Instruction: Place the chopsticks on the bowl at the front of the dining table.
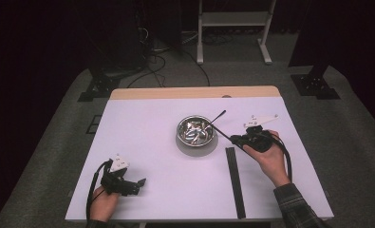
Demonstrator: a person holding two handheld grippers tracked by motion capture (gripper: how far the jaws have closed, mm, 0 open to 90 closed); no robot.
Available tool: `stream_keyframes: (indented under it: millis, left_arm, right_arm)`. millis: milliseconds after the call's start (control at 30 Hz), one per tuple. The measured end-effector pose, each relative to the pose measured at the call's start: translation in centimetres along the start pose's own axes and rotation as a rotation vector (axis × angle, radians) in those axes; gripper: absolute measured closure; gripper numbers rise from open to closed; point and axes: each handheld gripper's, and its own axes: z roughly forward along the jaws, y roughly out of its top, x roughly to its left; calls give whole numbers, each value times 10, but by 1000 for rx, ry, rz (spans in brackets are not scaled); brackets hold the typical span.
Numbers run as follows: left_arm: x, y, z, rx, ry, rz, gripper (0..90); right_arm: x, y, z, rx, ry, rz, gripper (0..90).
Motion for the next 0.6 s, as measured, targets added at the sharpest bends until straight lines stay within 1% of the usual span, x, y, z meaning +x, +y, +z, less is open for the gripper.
stream_keyframes:
  millis: [33,67,333,467,600]
  left_arm:
    - [0,0,0,0,0,0,0]
    - [0,0,0,0,0,0,0]
    - [0,0,0,2,0,3,0]
    - [0,0,0,2,0,2,0]
    - [0,0,0,1,1,3,0]
  right_arm:
    - [0,1,1,2,0,5,854]
    - [0,2,2,4,0,0,854]
    - [-1,10,9,-6,9,4,854]
    - [-2,14,12,-13,17,15,854]
    - [-3,17,17,-14,20,10,854]
